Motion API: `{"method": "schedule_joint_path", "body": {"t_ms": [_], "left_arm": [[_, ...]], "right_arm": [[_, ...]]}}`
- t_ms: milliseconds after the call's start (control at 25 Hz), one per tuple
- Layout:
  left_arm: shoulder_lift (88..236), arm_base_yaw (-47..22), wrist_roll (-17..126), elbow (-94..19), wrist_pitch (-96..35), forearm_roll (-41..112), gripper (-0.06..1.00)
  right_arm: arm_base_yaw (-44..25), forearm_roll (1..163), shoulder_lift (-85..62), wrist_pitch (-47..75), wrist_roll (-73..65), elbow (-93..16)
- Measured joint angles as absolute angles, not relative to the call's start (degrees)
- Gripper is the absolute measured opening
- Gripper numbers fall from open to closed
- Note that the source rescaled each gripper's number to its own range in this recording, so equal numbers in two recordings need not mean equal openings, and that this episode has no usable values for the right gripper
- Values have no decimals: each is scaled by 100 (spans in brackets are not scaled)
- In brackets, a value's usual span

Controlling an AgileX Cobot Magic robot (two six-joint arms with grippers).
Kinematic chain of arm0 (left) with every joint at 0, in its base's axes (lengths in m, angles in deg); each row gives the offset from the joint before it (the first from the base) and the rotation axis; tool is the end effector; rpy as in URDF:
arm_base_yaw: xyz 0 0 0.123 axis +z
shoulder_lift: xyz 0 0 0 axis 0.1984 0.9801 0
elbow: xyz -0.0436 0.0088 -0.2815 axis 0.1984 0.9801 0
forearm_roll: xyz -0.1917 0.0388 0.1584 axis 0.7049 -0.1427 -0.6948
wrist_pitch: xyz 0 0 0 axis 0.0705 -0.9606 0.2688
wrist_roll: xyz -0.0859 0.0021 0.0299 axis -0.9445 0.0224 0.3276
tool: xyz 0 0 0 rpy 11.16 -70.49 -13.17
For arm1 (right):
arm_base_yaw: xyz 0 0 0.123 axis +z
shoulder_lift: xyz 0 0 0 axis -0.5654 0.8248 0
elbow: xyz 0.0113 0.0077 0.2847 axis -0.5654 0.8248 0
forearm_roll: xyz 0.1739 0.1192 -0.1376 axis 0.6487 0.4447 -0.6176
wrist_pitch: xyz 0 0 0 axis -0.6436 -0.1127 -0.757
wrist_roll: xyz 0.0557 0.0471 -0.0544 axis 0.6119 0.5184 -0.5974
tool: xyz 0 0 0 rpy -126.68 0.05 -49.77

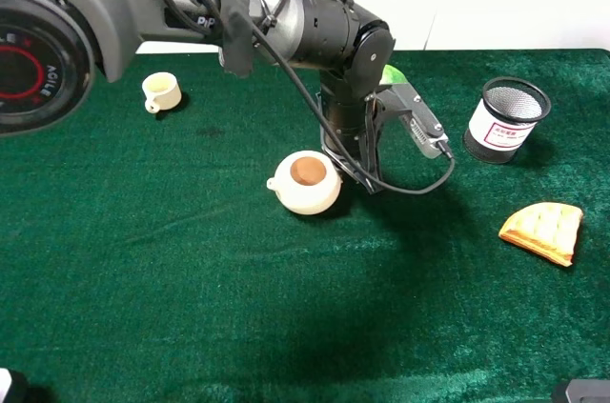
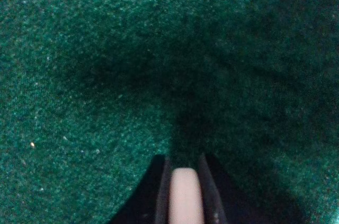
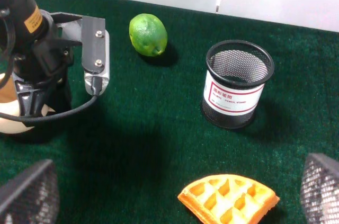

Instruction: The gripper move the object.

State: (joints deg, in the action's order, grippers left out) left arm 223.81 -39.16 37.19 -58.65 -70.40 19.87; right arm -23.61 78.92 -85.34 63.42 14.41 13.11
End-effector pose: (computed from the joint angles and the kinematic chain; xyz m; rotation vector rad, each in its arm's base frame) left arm 0.3081 -0.3715 0.1052 1.6083 2.3567 -0.0824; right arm -0.0057 0.0053 0.2810 -0.2739 1.9803 0.1637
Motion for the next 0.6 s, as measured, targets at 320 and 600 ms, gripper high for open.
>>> {"method": "schedule_joint_path", "body": {"t_ms": [320, 600], "left_arm": [[22094, -3916, 3614, -5865, -7686, 1878, 0], [21554, -3890, 3581, -5423, -7802, 1864, 0]], "right_arm": [[-2361, 7892, -8534, 6342, 1441, 1311], [-2361, 7910, -8534, 6342, 1441, 1311]]}}
